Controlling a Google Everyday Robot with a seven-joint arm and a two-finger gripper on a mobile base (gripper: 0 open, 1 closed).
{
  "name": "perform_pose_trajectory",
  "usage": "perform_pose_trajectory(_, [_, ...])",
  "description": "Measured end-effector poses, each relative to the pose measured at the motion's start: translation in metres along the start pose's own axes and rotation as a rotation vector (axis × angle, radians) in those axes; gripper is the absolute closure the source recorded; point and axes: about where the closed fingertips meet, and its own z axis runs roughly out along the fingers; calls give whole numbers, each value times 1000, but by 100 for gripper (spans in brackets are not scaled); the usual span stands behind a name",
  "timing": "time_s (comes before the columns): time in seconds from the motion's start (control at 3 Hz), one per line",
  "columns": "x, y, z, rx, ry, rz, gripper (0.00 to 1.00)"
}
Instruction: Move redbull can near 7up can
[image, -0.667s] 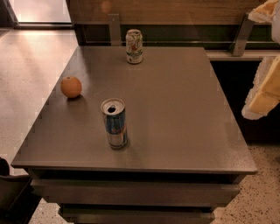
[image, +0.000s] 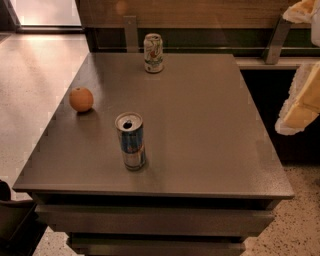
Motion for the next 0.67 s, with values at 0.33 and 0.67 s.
perform_pose_trajectory(0.33, [2,-1,7,-1,-68,25,0])
perform_pose_trajectory(0.67, [-12,4,26,-16,-239,77,0])
